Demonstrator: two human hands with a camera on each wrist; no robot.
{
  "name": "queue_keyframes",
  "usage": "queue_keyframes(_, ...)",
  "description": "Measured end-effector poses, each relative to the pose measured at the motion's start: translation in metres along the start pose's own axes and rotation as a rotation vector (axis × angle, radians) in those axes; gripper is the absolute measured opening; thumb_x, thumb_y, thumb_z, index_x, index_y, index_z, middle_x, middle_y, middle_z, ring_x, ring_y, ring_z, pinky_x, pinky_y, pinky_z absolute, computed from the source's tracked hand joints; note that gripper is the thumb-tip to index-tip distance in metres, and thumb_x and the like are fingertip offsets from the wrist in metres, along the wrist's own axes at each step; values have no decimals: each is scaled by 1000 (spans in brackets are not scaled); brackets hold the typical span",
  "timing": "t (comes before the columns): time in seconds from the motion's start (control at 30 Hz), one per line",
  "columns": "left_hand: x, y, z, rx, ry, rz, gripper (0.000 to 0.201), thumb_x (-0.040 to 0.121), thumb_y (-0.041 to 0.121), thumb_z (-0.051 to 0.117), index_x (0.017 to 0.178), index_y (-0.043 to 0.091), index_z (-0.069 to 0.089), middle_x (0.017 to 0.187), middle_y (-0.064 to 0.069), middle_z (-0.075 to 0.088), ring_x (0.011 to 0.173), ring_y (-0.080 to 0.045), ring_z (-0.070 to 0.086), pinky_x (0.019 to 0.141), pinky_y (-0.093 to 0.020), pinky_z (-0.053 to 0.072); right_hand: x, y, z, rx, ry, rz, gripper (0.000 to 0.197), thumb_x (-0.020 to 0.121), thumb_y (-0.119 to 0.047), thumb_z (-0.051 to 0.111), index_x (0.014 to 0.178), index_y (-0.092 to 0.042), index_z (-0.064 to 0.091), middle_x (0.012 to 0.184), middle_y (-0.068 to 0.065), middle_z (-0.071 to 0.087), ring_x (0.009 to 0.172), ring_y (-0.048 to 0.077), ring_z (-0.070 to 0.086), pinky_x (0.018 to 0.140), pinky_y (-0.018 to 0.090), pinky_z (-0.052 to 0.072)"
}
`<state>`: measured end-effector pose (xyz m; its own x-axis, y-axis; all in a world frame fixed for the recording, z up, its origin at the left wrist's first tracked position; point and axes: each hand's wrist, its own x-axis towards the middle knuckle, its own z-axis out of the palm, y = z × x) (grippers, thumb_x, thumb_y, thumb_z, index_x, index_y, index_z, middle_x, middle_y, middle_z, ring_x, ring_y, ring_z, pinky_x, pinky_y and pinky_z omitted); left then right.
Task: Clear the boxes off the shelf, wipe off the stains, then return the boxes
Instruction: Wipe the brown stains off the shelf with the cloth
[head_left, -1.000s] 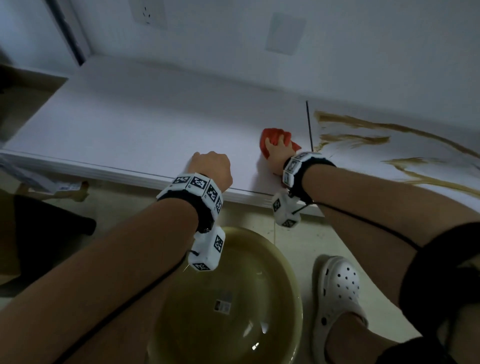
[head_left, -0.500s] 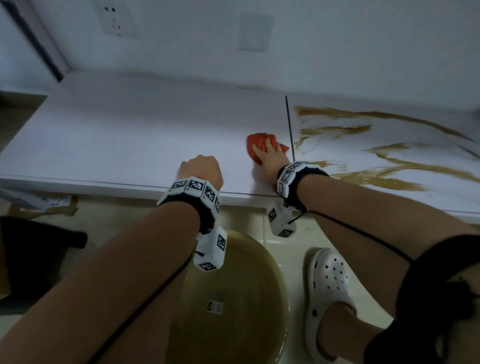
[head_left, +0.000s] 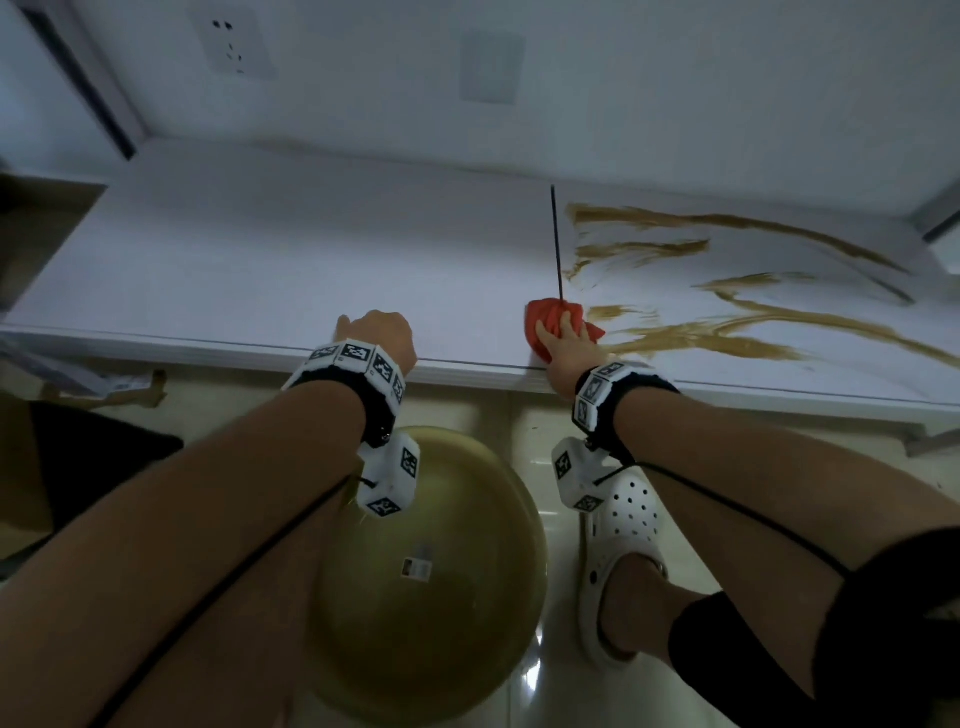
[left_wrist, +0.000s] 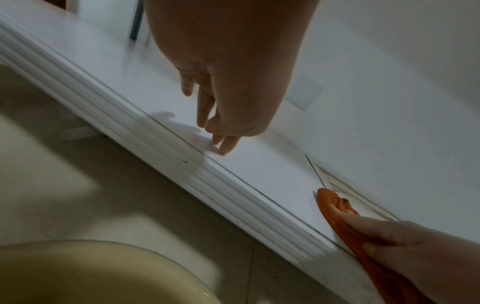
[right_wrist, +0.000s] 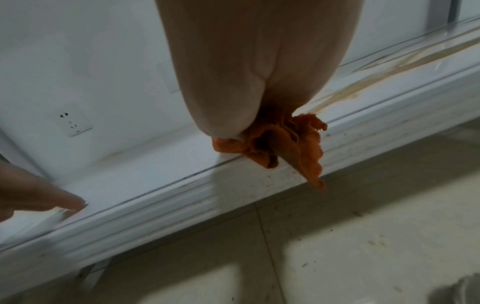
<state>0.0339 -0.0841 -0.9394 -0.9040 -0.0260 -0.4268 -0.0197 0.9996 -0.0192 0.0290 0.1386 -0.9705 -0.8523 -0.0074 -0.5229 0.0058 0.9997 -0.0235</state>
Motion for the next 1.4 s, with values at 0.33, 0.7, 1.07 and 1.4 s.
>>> queue_keyframes(0.33,-87,7,-46,11,103,72,45,91,9,43,132,25,54,137,-1,52,125,-22,47,112,-38,27,-90,-12,-16,265,-126,-71,51,102,-14,32,150,-11,18,153,17,23,134,27,37,99,19,38)
queue_keyframes(0.7,-202,-6,-83,-570,169,14,53,90,1,42,140,15,45,147,-5,42,135,-21,40,113,-27,28,-209,-52,-61,1315,-172,-232,38,88,-2,38,114,-7,65,84,13,63,70,22,66,71,39,59)
queue_keyframes(1.07,-294,-8,-81,-1395,148,-61,28,96,15,52,121,5,59,108,-10,68,77,-16,65,61,-21,47,-312,-60,-79,1879,-407,-341,35,96,-22,50,123,0,57,95,26,66,70,34,68,61,44,60)
queue_keyframes(1.4,-334,-5,-104,-1416,174,-121,18,90,1,57,75,11,62,73,-5,60,65,-10,54,57,-16,47,-346,-49,-86,1567,-156,-431,53,93,9,34,133,-21,52,90,14,64,54,20,62,54,28,55)
